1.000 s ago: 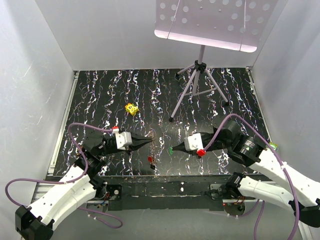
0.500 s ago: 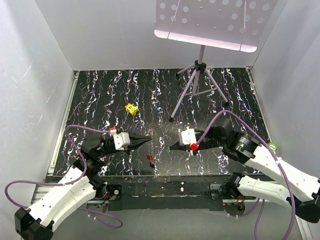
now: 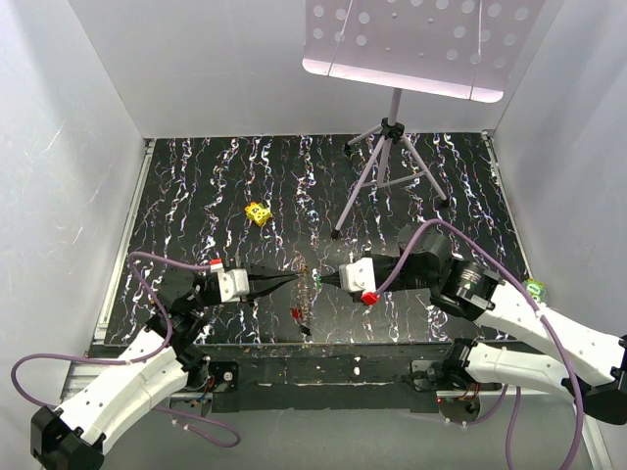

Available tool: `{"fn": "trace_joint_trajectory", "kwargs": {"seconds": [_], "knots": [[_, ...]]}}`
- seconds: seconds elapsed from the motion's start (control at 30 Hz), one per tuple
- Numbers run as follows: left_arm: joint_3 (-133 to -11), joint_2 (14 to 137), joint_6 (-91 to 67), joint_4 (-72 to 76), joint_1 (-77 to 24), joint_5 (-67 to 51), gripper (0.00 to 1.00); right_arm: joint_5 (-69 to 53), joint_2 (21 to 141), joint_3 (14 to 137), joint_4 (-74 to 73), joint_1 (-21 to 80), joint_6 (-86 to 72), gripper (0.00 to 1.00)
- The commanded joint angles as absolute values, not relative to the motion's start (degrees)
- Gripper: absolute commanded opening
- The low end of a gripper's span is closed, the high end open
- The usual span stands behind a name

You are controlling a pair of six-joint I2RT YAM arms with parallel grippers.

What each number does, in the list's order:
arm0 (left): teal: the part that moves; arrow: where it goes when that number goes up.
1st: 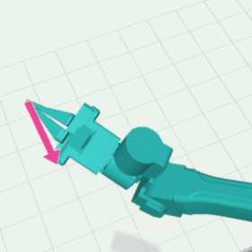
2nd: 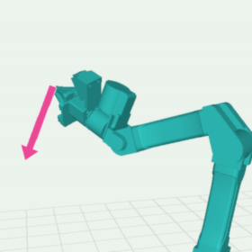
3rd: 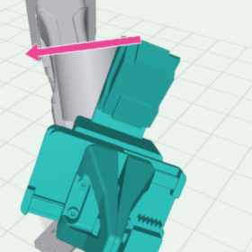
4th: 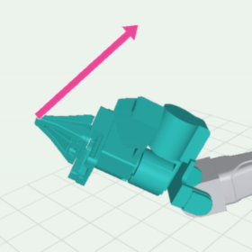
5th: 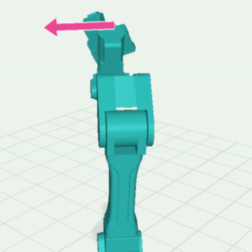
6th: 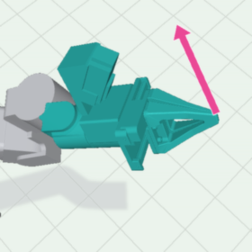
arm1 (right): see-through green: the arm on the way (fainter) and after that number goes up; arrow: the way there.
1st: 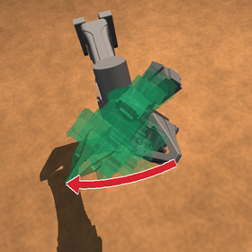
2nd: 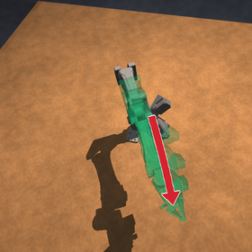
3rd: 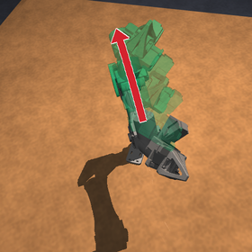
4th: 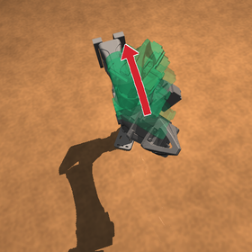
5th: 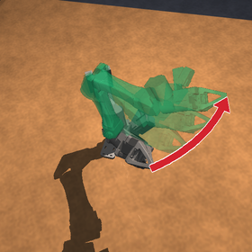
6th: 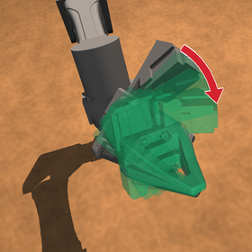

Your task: Put the keys on the keyring

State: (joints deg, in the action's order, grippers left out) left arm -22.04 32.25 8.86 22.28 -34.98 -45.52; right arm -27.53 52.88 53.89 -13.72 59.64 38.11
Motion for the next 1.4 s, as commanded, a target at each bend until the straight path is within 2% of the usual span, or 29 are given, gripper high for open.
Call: {"fn": "trace_joint_trajectory", "kwargs": {"seconds": [0.0,0.77,1.37], "knots": [[-21.01,31.47,6.51,30.05,-34.63,-46.67,0.00,-25.23,50.98,52.13,-5.64,60.55,42.10,0.01],[-12.22,33.31,-12.91,57.91,-33.75,-34.46,0.00,-22.67,52.21,48.69,6.77,61.26,28.21,0.01],[-11.87,38.14,-20.83,67.32,-33.22,-36.74,0.00,-21.09,53.88,49.31,10.81,61.17,19.95,0.01]]}}
